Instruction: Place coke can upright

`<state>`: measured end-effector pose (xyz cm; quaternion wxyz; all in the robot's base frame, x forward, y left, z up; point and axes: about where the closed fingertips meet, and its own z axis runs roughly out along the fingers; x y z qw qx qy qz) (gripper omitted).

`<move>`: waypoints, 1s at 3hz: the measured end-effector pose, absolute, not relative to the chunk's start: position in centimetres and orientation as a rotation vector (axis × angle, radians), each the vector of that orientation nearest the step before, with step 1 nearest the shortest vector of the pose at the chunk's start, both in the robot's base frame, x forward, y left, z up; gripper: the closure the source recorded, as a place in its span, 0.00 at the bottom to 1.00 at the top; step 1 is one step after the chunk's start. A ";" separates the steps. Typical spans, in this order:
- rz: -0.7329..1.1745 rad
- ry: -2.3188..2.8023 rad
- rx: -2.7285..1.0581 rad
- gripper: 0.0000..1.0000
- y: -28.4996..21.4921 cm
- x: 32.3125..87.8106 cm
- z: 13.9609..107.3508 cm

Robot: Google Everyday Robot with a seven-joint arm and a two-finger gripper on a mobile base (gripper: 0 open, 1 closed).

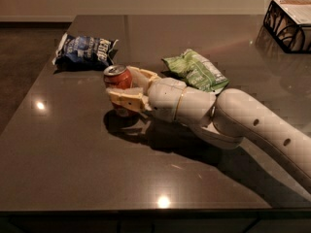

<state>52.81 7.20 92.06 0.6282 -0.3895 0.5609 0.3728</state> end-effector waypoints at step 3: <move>0.842 1.317 -0.883 0.04 7.1 53.0 90.4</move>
Offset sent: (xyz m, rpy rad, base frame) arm 0.0042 -0.0048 -0.0189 -0.0171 0.0221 -0.0289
